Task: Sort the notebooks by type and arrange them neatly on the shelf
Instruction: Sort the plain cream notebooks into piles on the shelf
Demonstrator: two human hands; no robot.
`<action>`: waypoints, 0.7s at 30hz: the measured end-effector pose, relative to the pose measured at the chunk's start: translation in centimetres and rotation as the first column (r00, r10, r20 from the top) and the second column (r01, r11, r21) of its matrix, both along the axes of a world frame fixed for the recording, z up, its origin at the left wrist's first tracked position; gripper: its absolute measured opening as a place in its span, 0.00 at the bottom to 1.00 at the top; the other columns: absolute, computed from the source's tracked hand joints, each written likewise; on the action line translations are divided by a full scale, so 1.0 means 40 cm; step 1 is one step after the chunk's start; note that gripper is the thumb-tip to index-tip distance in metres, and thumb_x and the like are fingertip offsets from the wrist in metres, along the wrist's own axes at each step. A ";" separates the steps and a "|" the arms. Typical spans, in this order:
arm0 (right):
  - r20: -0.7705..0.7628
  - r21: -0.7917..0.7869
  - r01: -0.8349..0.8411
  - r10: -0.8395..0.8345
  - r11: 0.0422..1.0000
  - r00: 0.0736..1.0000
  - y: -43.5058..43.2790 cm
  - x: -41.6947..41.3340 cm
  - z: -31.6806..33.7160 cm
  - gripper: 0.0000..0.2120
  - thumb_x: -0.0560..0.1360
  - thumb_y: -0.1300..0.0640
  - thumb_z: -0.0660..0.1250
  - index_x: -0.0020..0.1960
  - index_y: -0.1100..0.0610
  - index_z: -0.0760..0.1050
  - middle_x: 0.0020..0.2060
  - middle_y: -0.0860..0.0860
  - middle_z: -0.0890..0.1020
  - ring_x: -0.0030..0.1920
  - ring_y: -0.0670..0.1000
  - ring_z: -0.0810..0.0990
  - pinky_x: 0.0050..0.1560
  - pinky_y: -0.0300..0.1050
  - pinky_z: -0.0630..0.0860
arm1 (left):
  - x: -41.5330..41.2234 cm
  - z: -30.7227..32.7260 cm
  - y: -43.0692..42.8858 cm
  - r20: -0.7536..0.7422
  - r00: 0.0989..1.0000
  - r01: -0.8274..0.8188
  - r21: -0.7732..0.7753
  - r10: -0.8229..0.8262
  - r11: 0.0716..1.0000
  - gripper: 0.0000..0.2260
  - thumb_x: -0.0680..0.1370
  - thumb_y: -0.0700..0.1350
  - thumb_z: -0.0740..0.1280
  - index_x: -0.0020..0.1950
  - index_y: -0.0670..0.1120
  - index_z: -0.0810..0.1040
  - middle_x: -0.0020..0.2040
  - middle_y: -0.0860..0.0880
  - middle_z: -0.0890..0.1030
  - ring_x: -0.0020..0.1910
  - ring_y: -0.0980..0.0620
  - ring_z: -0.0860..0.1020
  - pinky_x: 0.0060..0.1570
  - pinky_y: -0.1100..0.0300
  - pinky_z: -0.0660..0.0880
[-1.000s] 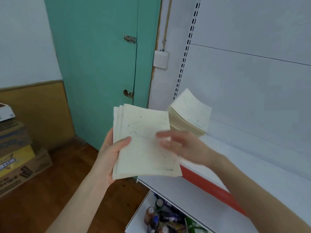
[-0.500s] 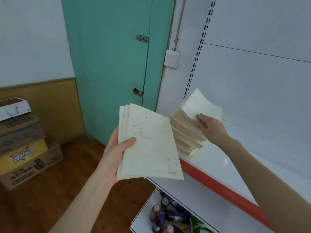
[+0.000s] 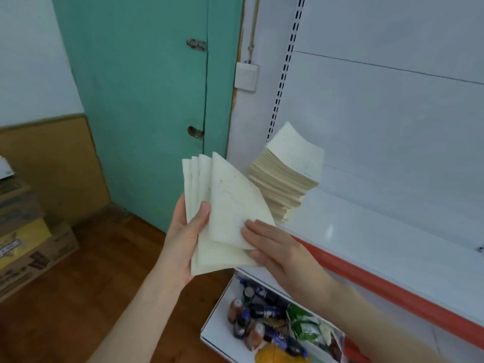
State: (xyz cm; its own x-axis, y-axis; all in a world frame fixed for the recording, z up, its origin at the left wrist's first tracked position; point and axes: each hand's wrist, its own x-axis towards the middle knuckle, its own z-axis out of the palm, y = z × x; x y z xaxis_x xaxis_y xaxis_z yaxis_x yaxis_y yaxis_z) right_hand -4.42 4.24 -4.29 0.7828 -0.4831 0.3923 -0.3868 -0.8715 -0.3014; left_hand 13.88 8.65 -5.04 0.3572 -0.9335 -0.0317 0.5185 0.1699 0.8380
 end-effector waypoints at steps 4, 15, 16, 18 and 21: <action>-0.009 -0.084 -0.044 0.043 0.996 0.999 0.014 -0.058 -0.022 0.21 0.80 0.48 0.52 0.68 0.56 0.68 0.65 0.50 0.73 0.68 0.51 0.69 0.66 0.52 0.69 | -0.044 -0.007 0.041 0.007 0.999 0.044 -0.007 -0.044 0.999 0.38 0.58 0.60 0.77 0.66 0.57 0.70 0.58 0.50 0.80 0.55 0.47 0.80 0.48 0.47 0.79; 0.233 0.173 0.053 -0.093 0.983 0.968 0.045 -0.443 0.005 0.22 0.78 0.44 0.54 0.65 0.55 0.73 0.65 0.45 0.70 0.65 0.40 0.67 0.62 0.26 0.64 | -0.410 -0.042 0.086 0.024 1.000 0.003 -0.078 -0.001 0.997 0.31 0.66 0.43 0.67 0.69 0.56 0.68 0.58 0.50 0.79 0.53 0.50 0.81 0.41 0.55 0.79; 0.280 0.296 0.172 -0.258 0.940 0.925 0.034 -0.488 0.006 0.21 0.77 0.46 0.56 0.66 0.53 0.71 0.64 0.43 0.69 0.64 0.39 0.67 0.58 0.23 0.65 | -0.453 -0.048 0.083 0.018 1.000 0.012 -0.078 -0.010 0.997 0.30 0.67 0.42 0.67 0.69 0.56 0.68 0.59 0.49 0.79 0.54 0.50 0.80 0.43 0.53 0.79; 0.276 0.594 0.281 -0.519 0.754 0.809 0.009 -0.567 0.003 0.22 0.77 0.49 0.61 0.70 0.52 0.66 0.62 0.42 0.69 0.63 0.43 0.70 0.58 0.31 0.68 | -0.539 -0.060 0.076 0.016 0.999 0.047 -0.090 -0.046 0.995 0.30 0.67 0.42 0.67 0.69 0.56 0.68 0.61 0.48 0.78 0.57 0.47 0.78 0.50 0.47 0.77; 0.208 0.862 0.190 -0.670 0.470 0.712 0.002 -0.674 -0.002 0.24 0.77 0.47 0.62 0.70 0.51 0.63 0.58 0.45 0.75 0.57 0.49 0.76 0.57 0.48 0.74 | -0.660 -0.066 0.051 0.009 0.992 0.126 -0.077 -0.126 0.989 0.32 0.65 0.42 0.69 0.69 0.56 0.68 0.62 0.47 0.77 0.59 0.45 0.77 0.52 0.45 0.76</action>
